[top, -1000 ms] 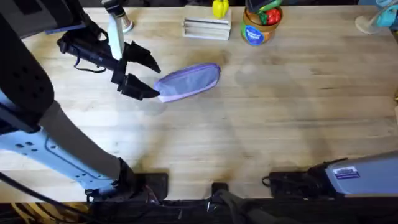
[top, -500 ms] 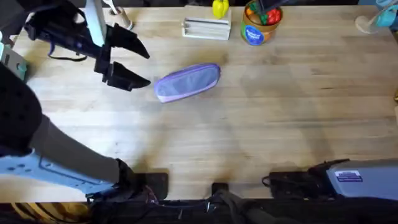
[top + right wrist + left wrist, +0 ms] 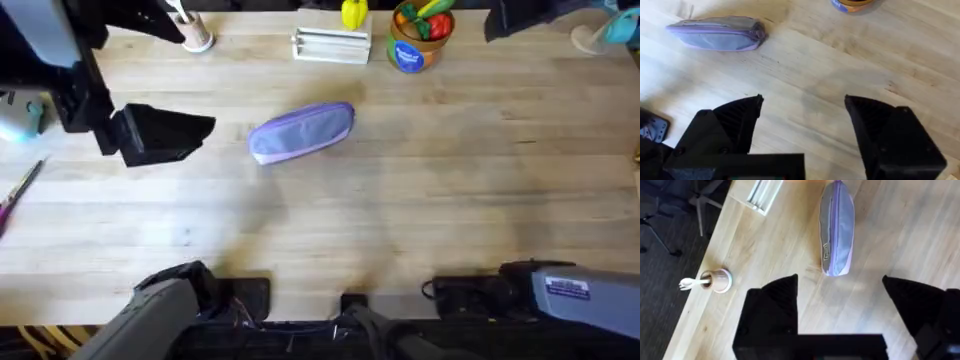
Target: Unzip the bag, pick up the pens from the table one at a time and place them inside, then zip the bag closed.
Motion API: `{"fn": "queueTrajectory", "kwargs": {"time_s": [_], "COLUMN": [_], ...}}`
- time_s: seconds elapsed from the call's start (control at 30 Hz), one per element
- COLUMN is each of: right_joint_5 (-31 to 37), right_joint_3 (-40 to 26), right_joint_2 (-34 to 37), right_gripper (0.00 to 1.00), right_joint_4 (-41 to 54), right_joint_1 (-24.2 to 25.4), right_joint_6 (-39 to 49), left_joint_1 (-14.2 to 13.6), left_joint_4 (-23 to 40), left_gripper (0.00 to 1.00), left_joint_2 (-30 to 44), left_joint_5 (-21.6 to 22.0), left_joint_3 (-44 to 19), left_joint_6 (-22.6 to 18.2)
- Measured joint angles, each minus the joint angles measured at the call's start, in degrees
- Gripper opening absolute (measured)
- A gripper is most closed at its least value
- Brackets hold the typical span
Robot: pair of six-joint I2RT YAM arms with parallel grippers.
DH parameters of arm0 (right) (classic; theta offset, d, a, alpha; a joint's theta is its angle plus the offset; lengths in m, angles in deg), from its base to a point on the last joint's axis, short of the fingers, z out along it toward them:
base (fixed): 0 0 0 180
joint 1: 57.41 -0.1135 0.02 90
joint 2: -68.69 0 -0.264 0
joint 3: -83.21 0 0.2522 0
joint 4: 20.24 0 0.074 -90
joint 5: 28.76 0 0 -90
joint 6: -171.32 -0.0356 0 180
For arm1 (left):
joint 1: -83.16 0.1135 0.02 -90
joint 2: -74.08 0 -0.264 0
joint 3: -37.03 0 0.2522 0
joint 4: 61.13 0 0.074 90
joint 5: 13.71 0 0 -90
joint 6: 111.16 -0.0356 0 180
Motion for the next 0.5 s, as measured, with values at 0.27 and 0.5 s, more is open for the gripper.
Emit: {"fn": "queueTrajectory", "kwargs": {"time_s": [0.27,0.5], "right_joint_5": [-1.38,-4.08], "right_joint_3": [2.85,8.33], "right_joint_2": [-7.10,-10.31], "right_gripper": [0.996,0.996], "right_joint_4": [0.34,-1.66], "right_joint_1": [1.41,1.26], "right_joint_6": [0.02,-0.51], "left_joint_1": [-0.04,-0.04], "left_joint_4": [-0.68,-0.63], "left_gripper": [0.995,0.995], "left_joint_2": [-12.68,-17.85], "left_joint_5": [1.35,1.45], "left_joint_3": [0.00,0.00], "left_joint_6": [21.45,40.08]}}
